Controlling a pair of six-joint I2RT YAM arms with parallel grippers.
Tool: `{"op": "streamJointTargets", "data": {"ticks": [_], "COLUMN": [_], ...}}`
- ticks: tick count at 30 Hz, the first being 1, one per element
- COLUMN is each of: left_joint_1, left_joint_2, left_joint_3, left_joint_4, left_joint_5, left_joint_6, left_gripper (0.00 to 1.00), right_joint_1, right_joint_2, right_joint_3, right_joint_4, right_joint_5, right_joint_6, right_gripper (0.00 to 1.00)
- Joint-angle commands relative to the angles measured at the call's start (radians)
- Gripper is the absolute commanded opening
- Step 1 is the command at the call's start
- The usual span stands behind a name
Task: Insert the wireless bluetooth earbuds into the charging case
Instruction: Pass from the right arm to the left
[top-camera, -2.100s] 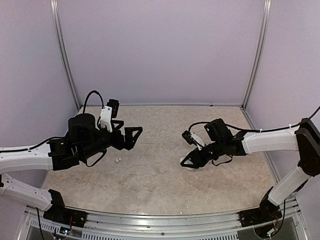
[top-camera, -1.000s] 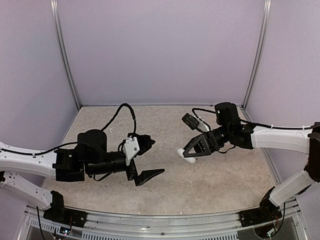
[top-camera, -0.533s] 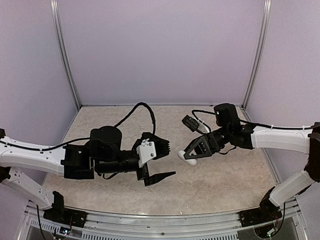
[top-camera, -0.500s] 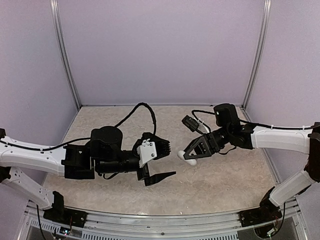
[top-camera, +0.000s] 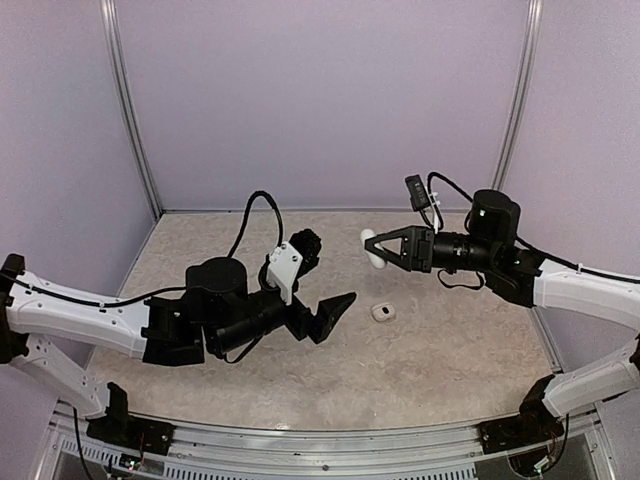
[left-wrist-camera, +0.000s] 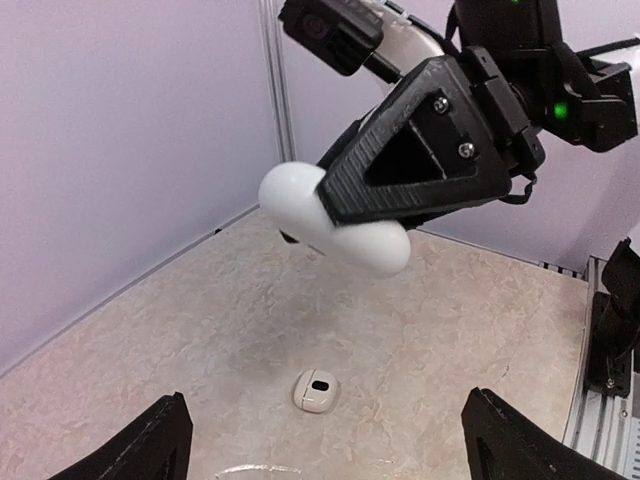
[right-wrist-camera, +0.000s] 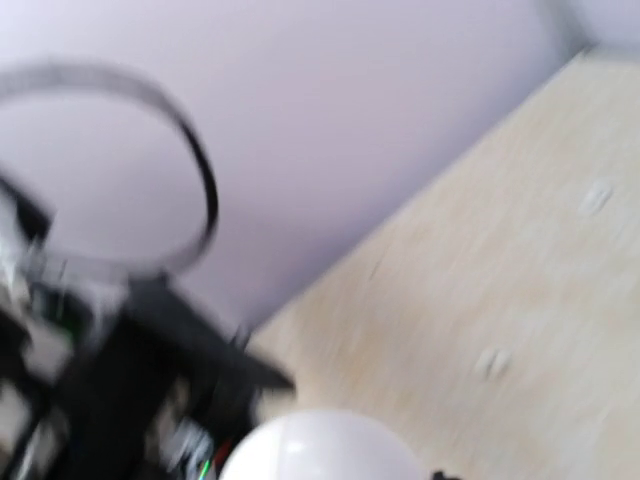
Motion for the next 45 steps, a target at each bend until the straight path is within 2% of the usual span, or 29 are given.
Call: {"op": "streamJointTargets", "data": {"ticks": [1, 18, 26, 39, 45], "left_joint_1": [-0.007, -0.006, 0.002, 0.045, 0.049], "left_joint_2": [0.052, 0.25, 0.284, 0.304, 0.317], "left_joint_3": [0.032, 0.197, 0.24, 0.266, 0.271], "left_joint_4": [0.097, 0.155, 0.14, 0.139, 0.147], "left_joint_5": [-0.109, -0.112, -0.18, -0.21, -0.215], "left_joint_6": [-0.186, -0.246, -0.264, -0.322, -0.312], "left_gripper": [0.93, 0.89, 0.85, 0.74, 0.61], "right_joint_1": [0.01, 0.065, 0.075, 0.096, 0.105], "right_joint_2": [-0.014, 0.021, 0.028, 0.047, 0.051], "right_joint_3": [-0.044, -0.089, -0.09, -0.093, -0.098], "right_joint_4": [0.181, 0.287, 0.292, 0.309, 0.312], "right_joint_5": [0.223, 0.244, 0.234, 0.235, 0.245], "right_joint_6": [0.081, 0.135, 0.136, 0.135, 0.13], "right_gripper": [0.32, 0.32, 0.33, 0.33, 0.35]}}
